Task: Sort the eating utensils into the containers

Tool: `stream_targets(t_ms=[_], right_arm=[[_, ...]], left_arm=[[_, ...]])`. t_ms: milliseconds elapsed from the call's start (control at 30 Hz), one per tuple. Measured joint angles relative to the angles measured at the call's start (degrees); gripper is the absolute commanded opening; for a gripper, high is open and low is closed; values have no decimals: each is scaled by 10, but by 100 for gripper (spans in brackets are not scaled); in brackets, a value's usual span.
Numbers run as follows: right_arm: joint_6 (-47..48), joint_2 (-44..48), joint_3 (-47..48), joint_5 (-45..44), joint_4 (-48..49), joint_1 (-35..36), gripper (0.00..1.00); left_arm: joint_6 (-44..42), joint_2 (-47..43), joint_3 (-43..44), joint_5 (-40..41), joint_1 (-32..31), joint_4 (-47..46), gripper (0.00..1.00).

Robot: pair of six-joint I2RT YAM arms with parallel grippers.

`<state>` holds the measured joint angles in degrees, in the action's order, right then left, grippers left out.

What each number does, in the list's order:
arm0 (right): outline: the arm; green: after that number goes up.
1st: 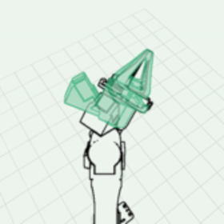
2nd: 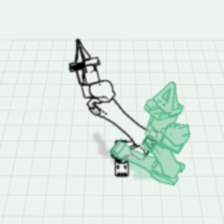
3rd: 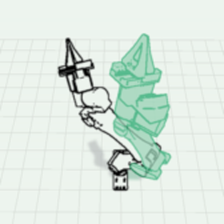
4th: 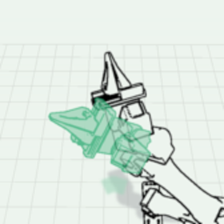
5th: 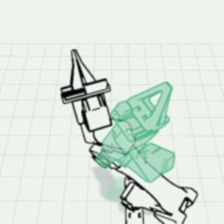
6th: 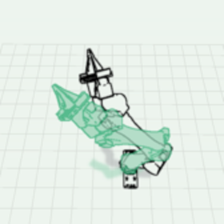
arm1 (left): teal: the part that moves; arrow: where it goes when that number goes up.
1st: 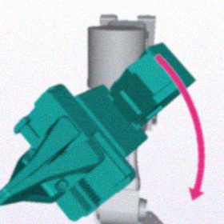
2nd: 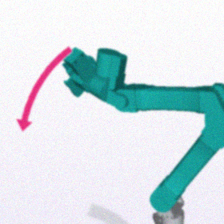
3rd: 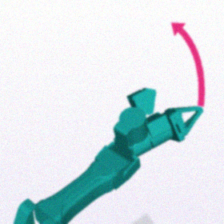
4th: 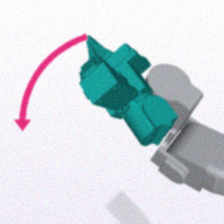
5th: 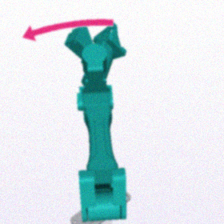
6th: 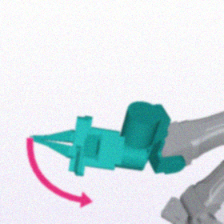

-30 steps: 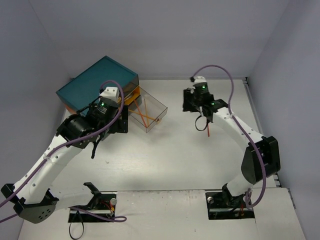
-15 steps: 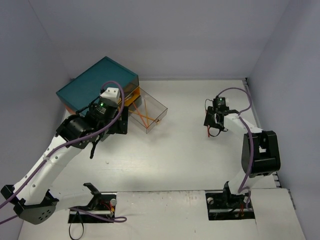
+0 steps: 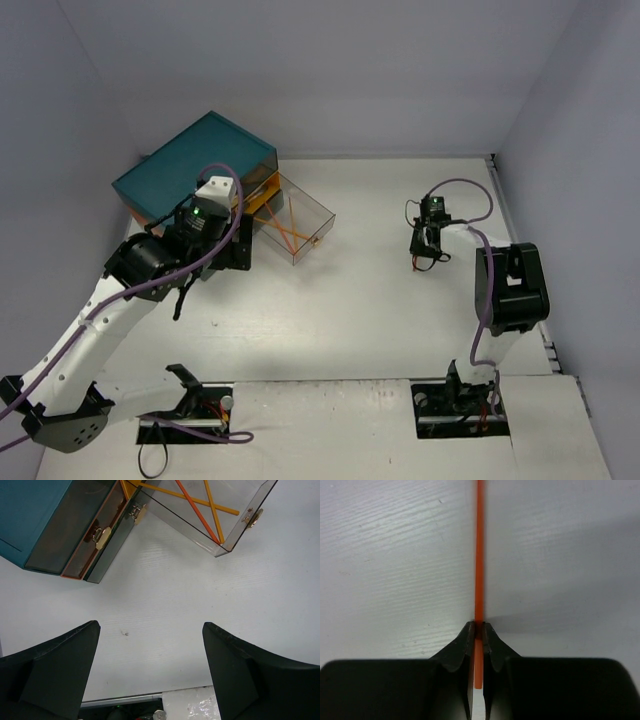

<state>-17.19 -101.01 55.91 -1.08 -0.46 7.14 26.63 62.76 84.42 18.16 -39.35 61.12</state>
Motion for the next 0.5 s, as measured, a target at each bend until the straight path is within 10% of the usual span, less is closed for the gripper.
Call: stream_targets(t_ms=[500], right_arm=[[42,94,130,60,-28,140,0]], left_arm=[[0,-10,-6,-4,2,0,81]])
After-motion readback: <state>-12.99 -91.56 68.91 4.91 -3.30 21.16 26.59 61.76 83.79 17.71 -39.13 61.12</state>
